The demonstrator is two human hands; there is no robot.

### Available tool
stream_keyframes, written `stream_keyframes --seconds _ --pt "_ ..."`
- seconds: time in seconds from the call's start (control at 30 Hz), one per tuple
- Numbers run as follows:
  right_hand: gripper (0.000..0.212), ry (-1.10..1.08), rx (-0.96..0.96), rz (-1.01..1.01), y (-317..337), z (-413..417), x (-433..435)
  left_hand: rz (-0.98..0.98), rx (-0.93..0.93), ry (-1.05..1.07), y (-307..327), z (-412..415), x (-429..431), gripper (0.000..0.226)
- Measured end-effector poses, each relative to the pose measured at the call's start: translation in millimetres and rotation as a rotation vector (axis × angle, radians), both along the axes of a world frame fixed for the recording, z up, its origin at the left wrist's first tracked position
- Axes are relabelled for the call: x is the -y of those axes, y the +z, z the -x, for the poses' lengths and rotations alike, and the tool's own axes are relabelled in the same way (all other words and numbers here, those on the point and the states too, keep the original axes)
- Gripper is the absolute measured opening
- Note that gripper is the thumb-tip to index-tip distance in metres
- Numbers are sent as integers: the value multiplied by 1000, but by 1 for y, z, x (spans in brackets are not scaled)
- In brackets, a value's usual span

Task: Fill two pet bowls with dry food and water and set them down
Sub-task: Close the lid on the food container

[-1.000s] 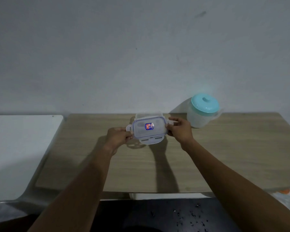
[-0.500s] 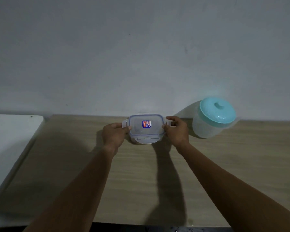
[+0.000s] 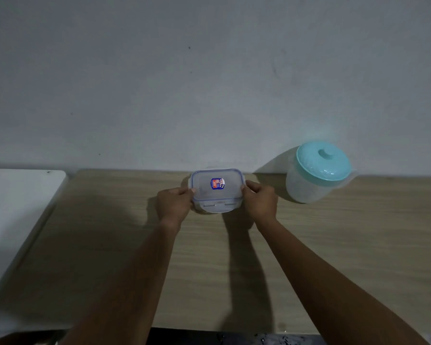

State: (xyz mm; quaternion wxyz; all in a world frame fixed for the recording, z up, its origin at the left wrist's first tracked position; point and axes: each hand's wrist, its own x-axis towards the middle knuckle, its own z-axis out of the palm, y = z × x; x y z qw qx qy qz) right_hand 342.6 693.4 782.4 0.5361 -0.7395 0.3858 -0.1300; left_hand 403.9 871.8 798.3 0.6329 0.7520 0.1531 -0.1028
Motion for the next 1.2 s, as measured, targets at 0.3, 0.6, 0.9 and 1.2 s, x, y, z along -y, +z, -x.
stream_keyframes --seconds 0.3,0.6,0.9,1.2 --pt "30 -82 10 -55 -2 1 -7 -3 -106 -91 -5 -13 -7 34" --pt "28 -123 91 -205 -9 1 -11 186 -265 -134 -1 -15 -15 49" --pt "30 91 -94 76 5 0 1 -94 -194 -312 19 -23 -18 39" --pt "145 1071 -400 603 40 -50 31 -900 282 -1128 30 -54 -6 146"
